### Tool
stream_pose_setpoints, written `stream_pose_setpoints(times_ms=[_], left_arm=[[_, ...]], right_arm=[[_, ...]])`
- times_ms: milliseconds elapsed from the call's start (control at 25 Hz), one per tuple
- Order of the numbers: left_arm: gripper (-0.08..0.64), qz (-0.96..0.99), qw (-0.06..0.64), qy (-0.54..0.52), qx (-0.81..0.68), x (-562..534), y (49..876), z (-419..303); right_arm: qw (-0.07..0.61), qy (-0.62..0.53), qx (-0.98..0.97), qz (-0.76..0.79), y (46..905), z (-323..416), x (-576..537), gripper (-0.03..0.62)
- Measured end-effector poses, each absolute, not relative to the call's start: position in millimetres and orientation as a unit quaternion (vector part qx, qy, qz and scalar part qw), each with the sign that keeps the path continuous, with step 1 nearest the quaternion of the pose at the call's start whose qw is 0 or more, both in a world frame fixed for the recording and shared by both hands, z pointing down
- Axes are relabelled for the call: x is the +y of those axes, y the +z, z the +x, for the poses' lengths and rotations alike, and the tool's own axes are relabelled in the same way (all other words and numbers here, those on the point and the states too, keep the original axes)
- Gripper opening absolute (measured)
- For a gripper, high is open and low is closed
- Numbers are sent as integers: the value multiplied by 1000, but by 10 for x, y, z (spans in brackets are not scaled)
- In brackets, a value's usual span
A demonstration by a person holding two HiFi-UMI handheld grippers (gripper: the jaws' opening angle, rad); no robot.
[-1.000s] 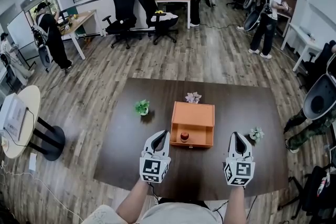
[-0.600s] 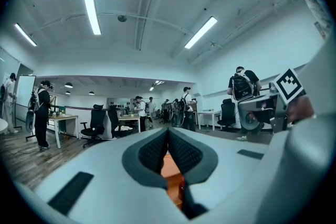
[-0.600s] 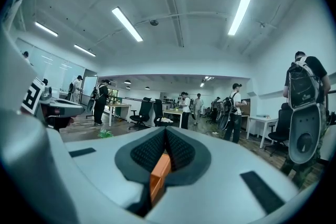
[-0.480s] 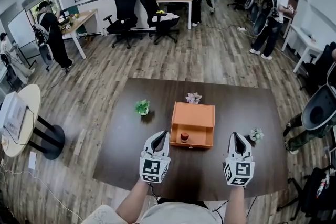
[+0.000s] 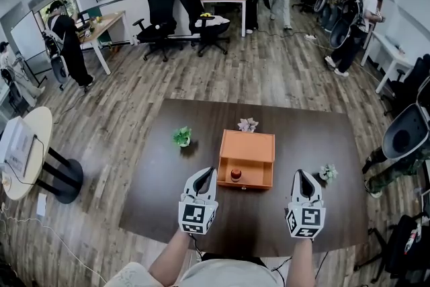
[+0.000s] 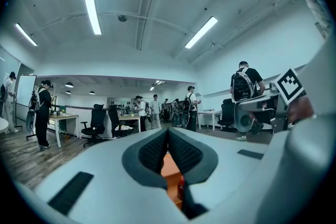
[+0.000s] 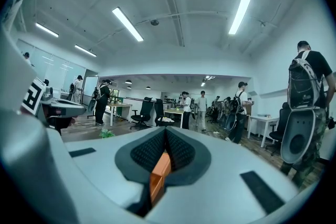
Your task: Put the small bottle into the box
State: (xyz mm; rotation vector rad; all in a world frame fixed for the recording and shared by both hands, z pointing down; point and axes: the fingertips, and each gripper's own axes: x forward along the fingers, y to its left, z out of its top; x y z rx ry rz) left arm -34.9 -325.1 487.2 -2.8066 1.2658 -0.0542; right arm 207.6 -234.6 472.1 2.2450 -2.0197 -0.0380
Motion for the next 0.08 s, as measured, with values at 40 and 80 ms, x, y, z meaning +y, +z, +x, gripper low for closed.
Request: stream_pose_setpoints(times_ms=[40, 80], left_arm=[[3, -911, 31, -17, 411, -3247, 4873, -348], [3, -911, 32, -16, 412, -3244, 4873, -348]], right_arm=[[60, -12, -668, 742, 4722, 2076, -2341, 0], [59, -12, -669, 741, 4723, 2077, -2336, 0]])
